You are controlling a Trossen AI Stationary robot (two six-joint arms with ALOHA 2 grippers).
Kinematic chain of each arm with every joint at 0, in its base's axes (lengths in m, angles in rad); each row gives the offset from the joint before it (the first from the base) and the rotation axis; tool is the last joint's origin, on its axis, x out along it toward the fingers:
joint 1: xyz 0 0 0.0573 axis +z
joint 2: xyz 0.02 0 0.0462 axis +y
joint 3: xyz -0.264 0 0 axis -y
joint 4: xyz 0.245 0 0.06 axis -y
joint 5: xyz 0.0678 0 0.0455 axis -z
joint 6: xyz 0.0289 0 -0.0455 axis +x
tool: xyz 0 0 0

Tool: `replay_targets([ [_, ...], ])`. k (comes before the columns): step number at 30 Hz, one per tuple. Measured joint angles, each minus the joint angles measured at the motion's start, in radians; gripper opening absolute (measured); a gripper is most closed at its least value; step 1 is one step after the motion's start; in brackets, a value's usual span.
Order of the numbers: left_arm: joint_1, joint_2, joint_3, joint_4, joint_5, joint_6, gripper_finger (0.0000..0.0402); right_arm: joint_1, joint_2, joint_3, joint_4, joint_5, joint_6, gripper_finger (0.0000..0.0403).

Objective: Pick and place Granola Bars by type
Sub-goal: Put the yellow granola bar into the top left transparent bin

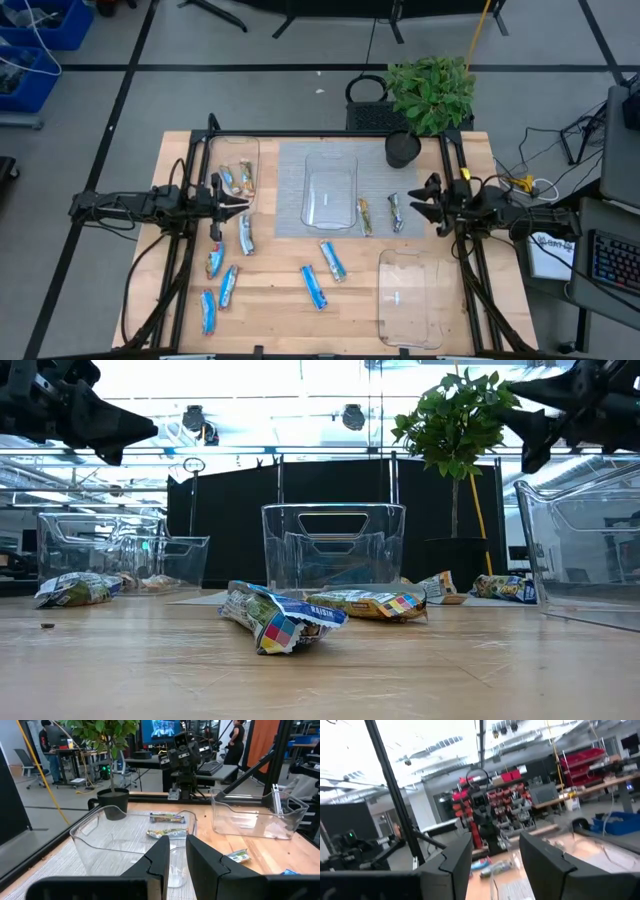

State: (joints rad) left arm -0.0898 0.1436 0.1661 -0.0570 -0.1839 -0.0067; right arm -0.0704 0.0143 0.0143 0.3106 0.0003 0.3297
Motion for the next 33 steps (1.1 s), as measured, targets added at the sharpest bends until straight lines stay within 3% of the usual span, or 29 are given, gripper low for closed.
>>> replay_targets([
  [4, 0.0, 0.0, 0.0, 0.0, 0.0, 0.001, 0.0067, 0.0, 0.013, 0.009, 0.085, 0.086, 0.003, 0.0155],
  [7, 0.0, 0.0, 0.0, 0.0, 0.0, 0.001, 0.0067, -0.001, 0.077, 0.072, -0.018, 0.131, 0.025, 0.0155],
  [11, 0.0, 0.0, 0.0, 0.001, 0.0, 0.002, 0.0067, 0.0, 0.296, 0.235, -0.165, 0.174, 0.111, 0.0155],
  [16, 0.0, 0.0, 0.0, 0.002, 0.0, 0.002, 0.0067, -0.001, 0.708, 0.476, -0.322, 0.18, 0.189, 0.0155],
  [23, 0.0, 0.0, 0.0, 0.005, 0.0, 0.002, 0.0067, -0.002, 1.197, 0.837, -0.772, 0.095, 0.333, 0.0155],
  [28, 0.0, 0.0, 0.0, 0.005, 0.0, 0.002, 0.0067, -0.006, 1.361, 0.971, -0.888, 0.065, 0.359, 0.0155],
  [33, 0.0, 0.0, 0.0, 0.006, 0.0, 0.002, 0.0067, -0.007, 1.404, 0.99, -0.889, 0.023, 0.405, 0.0155],
])
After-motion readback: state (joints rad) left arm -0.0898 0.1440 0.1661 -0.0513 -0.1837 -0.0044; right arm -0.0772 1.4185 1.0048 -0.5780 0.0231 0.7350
